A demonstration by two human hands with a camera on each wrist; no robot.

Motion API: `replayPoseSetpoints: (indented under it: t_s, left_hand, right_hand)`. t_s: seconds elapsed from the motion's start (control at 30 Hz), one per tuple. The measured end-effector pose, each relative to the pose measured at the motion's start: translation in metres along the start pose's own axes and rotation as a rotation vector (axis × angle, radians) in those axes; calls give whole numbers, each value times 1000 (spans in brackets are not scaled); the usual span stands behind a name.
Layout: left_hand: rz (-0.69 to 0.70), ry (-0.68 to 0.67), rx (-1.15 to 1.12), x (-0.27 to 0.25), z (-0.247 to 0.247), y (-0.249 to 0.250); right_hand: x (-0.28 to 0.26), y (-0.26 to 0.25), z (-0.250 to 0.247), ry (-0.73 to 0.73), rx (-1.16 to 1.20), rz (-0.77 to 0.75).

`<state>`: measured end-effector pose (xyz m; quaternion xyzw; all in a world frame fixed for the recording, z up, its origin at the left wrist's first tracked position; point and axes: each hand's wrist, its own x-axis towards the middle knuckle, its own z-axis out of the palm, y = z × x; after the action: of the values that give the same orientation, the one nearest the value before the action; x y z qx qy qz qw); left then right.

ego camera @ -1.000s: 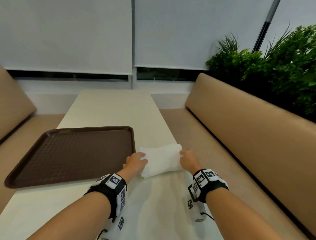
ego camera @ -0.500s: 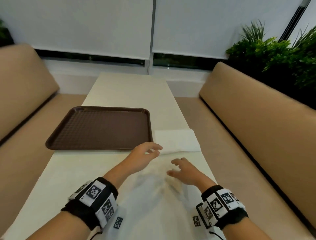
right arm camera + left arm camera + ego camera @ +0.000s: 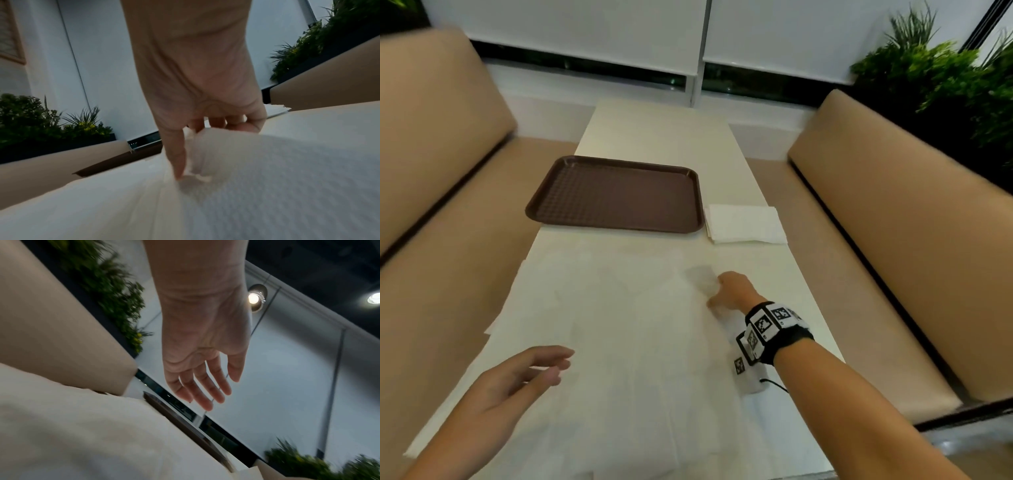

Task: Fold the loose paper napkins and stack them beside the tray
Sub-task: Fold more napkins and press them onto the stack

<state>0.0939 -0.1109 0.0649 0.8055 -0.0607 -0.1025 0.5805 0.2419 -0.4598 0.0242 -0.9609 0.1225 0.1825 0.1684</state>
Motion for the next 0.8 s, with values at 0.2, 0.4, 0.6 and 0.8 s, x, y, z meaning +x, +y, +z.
replayPoseSetpoints:
  t_s: [0.2,0.4,0.6,0.8]
  left_hand:
    - [0,167,-82,-38,-24,-10]
    - [83,159,-103,-24,-15,17]
    - [174,2,-78,19,20,60]
    - [179,-47,-242,53,80,87]
  right_hand:
    - [-29,-8,-39,307,267,-134]
    - [-89,-26,-97,316,561,-334]
    - [-143,-38,-130,152,914,-480]
    - [-174,-41,-112,84,1249,-506]
